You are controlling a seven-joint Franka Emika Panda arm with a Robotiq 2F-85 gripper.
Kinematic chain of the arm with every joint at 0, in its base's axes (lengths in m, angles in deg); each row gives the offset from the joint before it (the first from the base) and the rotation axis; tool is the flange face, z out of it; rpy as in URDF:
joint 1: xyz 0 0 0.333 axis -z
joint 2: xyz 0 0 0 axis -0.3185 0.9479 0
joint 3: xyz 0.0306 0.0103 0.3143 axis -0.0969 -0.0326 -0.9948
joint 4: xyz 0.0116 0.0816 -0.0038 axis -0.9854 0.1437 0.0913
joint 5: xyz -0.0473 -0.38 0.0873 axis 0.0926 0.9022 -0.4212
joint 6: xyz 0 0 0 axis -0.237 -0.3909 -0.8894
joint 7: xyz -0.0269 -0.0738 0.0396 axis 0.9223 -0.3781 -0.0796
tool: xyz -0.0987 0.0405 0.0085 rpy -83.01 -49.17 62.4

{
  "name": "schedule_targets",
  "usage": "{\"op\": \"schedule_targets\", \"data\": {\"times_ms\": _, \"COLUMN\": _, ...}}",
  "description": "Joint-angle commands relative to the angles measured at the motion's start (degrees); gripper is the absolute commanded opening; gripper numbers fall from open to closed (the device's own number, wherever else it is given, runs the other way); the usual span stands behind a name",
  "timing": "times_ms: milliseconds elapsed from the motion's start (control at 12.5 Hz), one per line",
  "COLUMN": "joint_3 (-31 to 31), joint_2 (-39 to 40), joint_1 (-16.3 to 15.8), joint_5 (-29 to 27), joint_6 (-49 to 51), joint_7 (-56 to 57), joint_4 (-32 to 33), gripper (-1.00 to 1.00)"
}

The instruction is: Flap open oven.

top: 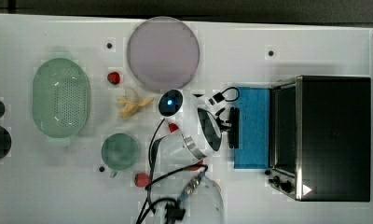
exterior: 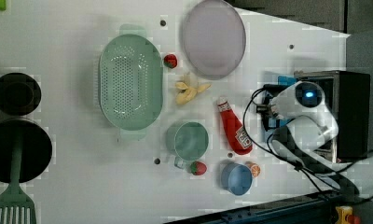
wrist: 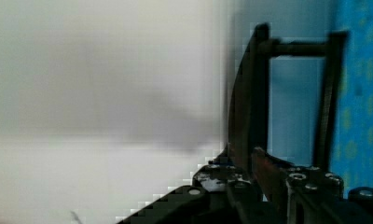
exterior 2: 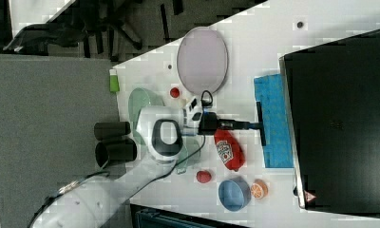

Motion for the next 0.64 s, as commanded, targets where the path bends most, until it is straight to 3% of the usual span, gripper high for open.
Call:
{"op": "schedule_targets", "data": {"times_ms": 80, "joint_3": 0.7, "joint_2": -11.7, "joint_1": -0.3, "joint_5": -12.1, "joint_6": -1.4, "joint_7": -2.1, "joint_4": -2.7, "gripper": -0.65}}
{"op": "schedule_targets", "data": {"times_ms": 400, "joint_3": 1.9, "joint_2": -23.5, "joint_1": -0.1, "joint_5": -31.5, "joint_6": 14.0, "joint_7": -4.1, "joint_4": -7.7, "gripper": -0.65}}
{"op": "schedule_targets", "data": {"times_ms": 640, "joint_3": 1.7, "joint_2": -29.5, "joint_1": -0.1, "joint_5": -32.8, "joint_6": 30.9, "joint_7": -5.3, "joint_4": -17.3, "gripper": -0.65}}
